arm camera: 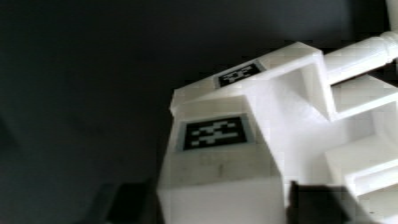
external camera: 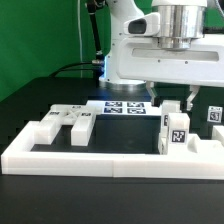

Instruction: Assemble chair

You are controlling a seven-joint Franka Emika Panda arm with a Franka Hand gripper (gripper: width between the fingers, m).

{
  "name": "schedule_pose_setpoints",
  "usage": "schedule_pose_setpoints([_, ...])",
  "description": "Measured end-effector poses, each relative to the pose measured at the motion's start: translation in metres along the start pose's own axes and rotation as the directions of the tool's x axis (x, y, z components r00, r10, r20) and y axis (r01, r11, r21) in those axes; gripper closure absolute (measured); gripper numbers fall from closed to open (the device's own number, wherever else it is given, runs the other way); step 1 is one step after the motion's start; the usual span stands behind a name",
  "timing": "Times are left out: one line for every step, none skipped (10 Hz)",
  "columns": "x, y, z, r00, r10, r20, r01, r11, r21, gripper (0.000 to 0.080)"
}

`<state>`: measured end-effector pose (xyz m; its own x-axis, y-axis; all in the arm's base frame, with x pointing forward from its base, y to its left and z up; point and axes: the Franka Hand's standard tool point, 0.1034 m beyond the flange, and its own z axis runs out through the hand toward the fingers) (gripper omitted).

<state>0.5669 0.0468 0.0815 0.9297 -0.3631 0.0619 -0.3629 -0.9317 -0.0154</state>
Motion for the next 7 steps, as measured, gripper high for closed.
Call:
schedule_pose_setpoints([0.0, 0.0, 0.0, 1.0, 0.025, 0.0, -0.025, 1.0, 0.0, 0.0514])
schedule_pose_setpoints([0.0, 0.0001, 0.0, 0.999, 0.034, 0.0, -0.034, 0.999, 0.0, 0.0514])
schedule_pose_setpoints([0.0, 0.0001, 0.0, 0.998, 0.069, 0.0, -0.069, 0.998, 0.0, 0.0514])
schedule_pose_setpoints([-0.0001, 0.0007, 0.0, 0.985, 0.175, 0.002, -0.175, 0.985, 0.001, 0.0514])
schedule_pose_setpoints([0.0004, 0.0015, -0.0001, 0.961, 0.277, 0.002, -0.277, 0.961, 0.002, 0.0514])
schedule_pose_setpoints([0.0003, 0.0018, 0.0002, 0.938, 0.347, 0.003, -0.347, 0.938, 0.002, 0.0514])
schedule_pose_setpoints([0.0002, 0.0023, 0.0006, 0.885, 0.466, 0.009, -0.466, 0.885, 0.008, 0.0512])
